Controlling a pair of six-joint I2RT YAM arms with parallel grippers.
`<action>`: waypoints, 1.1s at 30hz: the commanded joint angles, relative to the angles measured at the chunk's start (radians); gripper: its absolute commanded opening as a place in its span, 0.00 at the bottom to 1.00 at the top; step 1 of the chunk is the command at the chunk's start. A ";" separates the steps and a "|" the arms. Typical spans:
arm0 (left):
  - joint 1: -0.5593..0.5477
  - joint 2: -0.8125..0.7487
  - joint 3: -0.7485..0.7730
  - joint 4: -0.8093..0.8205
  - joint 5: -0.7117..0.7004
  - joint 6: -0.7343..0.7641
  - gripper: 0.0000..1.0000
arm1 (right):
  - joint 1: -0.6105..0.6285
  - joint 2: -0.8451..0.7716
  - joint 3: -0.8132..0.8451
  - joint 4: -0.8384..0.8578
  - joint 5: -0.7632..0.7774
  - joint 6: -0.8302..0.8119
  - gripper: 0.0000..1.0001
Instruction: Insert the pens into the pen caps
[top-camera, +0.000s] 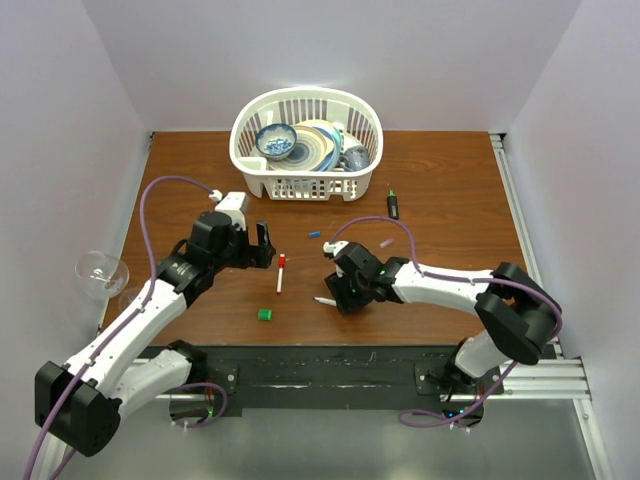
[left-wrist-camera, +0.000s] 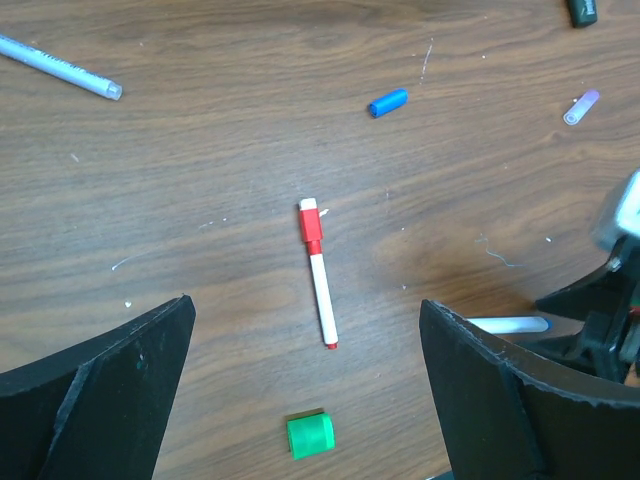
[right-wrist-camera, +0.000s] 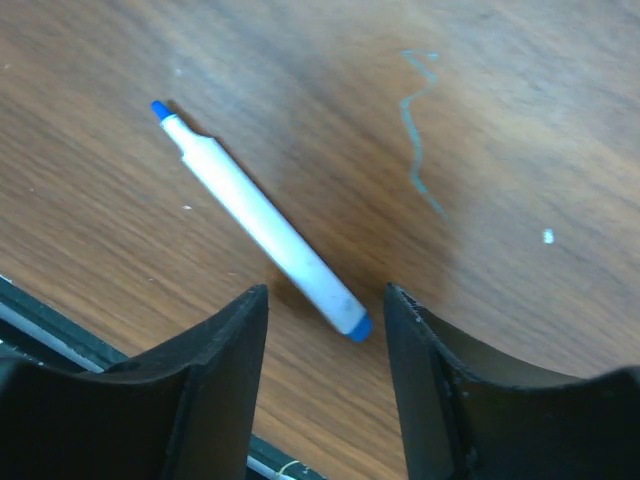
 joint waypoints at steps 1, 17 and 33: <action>0.004 -0.027 -0.001 0.041 0.025 0.029 1.00 | 0.050 0.025 0.035 -0.026 0.129 0.061 0.45; 0.004 -0.015 -0.087 0.173 0.272 -0.239 0.91 | 0.168 -0.080 -0.048 0.091 0.281 0.297 0.00; -0.162 0.254 -0.103 0.495 0.320 -0.410 0.78 | 0.185 -0.265 -0.071 0.341 0.215 0.391 0.00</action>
